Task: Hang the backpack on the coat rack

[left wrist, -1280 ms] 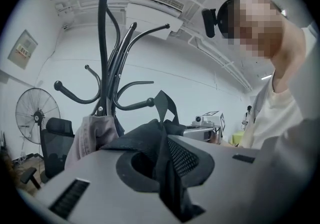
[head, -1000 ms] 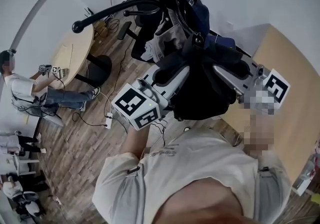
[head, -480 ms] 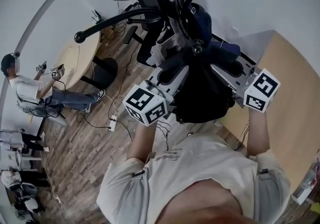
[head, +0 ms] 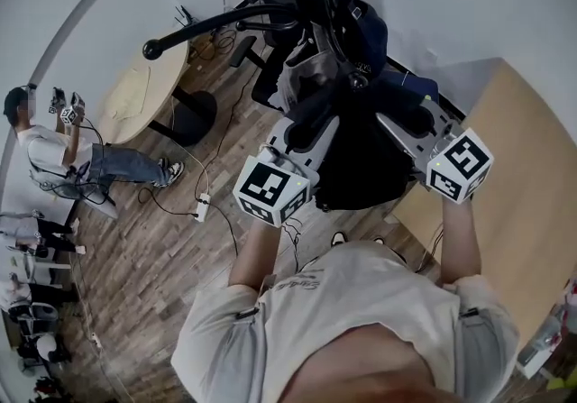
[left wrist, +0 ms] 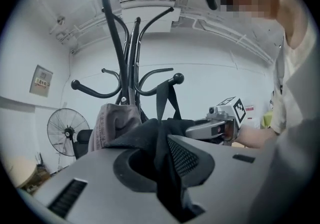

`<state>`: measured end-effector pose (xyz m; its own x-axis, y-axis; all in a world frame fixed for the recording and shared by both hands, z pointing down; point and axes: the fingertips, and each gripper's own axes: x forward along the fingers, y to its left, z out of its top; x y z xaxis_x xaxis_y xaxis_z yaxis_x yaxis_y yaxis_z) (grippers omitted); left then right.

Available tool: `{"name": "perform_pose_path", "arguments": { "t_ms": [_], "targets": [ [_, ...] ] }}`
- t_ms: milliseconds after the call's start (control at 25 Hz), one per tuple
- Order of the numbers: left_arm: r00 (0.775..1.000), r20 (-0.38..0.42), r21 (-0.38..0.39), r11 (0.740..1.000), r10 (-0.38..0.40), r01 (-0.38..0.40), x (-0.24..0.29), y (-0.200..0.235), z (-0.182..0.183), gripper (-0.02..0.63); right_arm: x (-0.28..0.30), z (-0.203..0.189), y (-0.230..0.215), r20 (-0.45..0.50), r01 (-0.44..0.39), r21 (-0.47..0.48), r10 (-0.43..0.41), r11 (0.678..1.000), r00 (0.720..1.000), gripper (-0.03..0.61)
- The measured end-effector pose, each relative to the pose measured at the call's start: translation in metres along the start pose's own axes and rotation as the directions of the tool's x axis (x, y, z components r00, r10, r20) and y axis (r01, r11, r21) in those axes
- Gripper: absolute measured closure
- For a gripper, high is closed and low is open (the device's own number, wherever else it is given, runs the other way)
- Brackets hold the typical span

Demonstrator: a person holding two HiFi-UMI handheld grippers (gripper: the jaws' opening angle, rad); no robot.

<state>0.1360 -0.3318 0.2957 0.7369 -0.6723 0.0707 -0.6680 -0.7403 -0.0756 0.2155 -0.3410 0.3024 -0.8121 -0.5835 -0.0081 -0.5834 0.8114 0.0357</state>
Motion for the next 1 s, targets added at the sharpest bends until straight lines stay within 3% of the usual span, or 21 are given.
{"name": "perform_pose_path", "arguments": {
  "t_ms": [120,280,520,640,760,1000],
  "targets": [
    [0.997,-0.019,0.009,0.997,0.07,-0.07,-0.01,-0.001,-0.007,0.547,-0.014,-0.008,0.0,-0.009,0.041,-0.012,-0.041,0.999,0.999,0.46],
    [0.987,0.009,-0.023,0.986,0.163,-0.162,-0.028,-0.001,-0.009,0.52,-0.04,-0.018,-0.002,0.031,0.089,0.042,-0.091,0.995,0.995,0.454],
    [0.979,-0.005,-0.025,0.979,0.202,-0.202,-0.054,-0.017,-0.02,0.517,-0.077,-0.045,0.019,0.019,0.151,0.15,-0.155,0.977,0.988,0.527],
    [0.987,0.003,-0.064,0.984,0.164,-0.163,-0.073,-0.033,-0.026,0.529,-0.089,-0.06,0.043,-0.025,0.182,0.172,-0.18,0.968,0.983,0.583],
    [0.995,-0.007,-0.098,0.99,0.101,-0.102,-0.096,-0.059,-0.039,0.55,-0.097,-0.068,0.08,-0.053,0.199,0.173,-0.193,0.965,0.98,0.583],
    [0.998,-0.039,-0.16,0.986,-0.044,0.037,-0.128,-0.12,-0.087,0.58,-0.113,-0.091,0.15,-0.132,0.243,0.07,-0.232,0.968,0.964,0.583]
  ]
}}
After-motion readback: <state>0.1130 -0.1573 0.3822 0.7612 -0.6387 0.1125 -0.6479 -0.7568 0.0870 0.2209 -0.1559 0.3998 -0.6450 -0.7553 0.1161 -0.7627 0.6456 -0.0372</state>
